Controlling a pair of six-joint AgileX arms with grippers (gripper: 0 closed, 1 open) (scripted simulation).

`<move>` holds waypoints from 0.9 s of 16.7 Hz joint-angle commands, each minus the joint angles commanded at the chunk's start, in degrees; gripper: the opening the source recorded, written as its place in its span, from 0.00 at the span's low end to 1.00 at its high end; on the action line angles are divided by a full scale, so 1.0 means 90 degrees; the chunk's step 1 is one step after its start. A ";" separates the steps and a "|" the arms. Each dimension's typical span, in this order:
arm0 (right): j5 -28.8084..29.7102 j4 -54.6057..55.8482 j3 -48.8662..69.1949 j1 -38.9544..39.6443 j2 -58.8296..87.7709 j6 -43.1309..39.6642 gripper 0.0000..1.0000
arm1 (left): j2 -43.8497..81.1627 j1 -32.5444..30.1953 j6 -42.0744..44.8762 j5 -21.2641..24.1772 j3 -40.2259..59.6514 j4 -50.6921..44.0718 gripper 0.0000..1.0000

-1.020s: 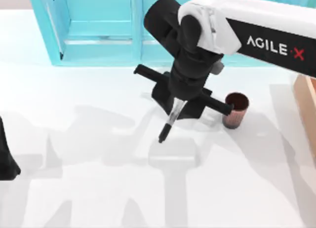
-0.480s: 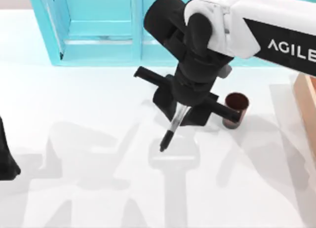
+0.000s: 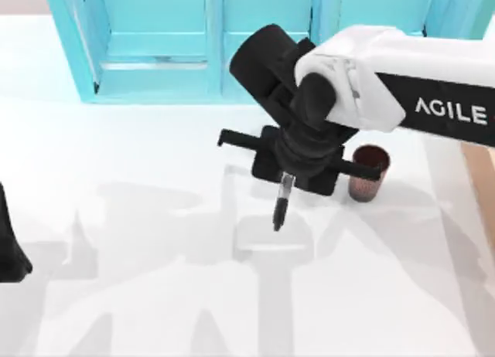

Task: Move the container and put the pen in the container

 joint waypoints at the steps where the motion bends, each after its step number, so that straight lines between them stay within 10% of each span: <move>1: 0.0335 0.0499 -0.0307 0.0004 -0.0033 -0.0348 0.00 | 0.0000 0.0000 0.0000 0.0000 0.0000 0.0000 1.00; 15: 0.5602 0.9562 -0.4809 0.0921 -0.1760 -0.5253 0.00 | 0.0000 0.0000 0.0000 0.0000 0.0000 0.0000 1.00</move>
